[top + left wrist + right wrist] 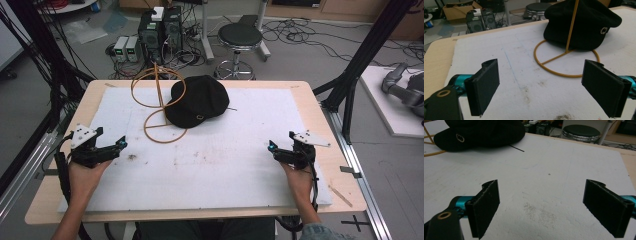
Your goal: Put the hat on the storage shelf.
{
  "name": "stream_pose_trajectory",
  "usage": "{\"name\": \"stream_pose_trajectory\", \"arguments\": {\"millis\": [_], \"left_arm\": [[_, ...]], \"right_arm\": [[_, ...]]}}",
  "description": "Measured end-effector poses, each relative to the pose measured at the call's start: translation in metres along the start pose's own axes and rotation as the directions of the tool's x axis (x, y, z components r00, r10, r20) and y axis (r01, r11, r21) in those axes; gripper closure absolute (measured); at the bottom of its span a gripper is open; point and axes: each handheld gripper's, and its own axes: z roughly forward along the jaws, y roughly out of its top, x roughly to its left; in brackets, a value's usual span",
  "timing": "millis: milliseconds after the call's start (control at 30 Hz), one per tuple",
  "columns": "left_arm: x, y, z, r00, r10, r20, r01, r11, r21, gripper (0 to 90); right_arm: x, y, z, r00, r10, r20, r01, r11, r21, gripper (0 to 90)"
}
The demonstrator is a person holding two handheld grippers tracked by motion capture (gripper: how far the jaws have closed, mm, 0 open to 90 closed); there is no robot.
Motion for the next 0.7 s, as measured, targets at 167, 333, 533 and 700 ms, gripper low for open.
{"name": "stream_pose_trajectory", "arguments": {"millis": [167,333,533,700], "left_arm": [[-0.0002,-0.0001,-0.0009,1.0,0.006,-0.003,-0.006,1.0,0.0,15.0],[-0.0009,-0.0005,-0.0015,1.0,0.005,-0.003,-0.005,1.0,0.001,15.0],[-0.0002,-0.0006,-0.0026,0.9999,0.007,-0.007,-0.007,1.0,0.002,15.0],[-0.0001,0.0,-0.0031,1.0,0.006,-0.006,-0.006,1.0,0.0,15.0]], "right_arm": [[0.0001,-0.0001,-0.0001,1.0,0.002,-0.001,-0.002,1.0,0.005,13.6],[0.0014,0.0002,0.0002,1.0,-0.005,0.005,0.005,1.0,0.004,13.7],[0.0018,0.0002,0.0011,0.9999,-0.013,0.005,0.013,1.0,0.006,13.7],[0.0024,0.0004,0.0004,0.9999,-0.013,0.01,0.013,1.0,0.01,13.6]]}}
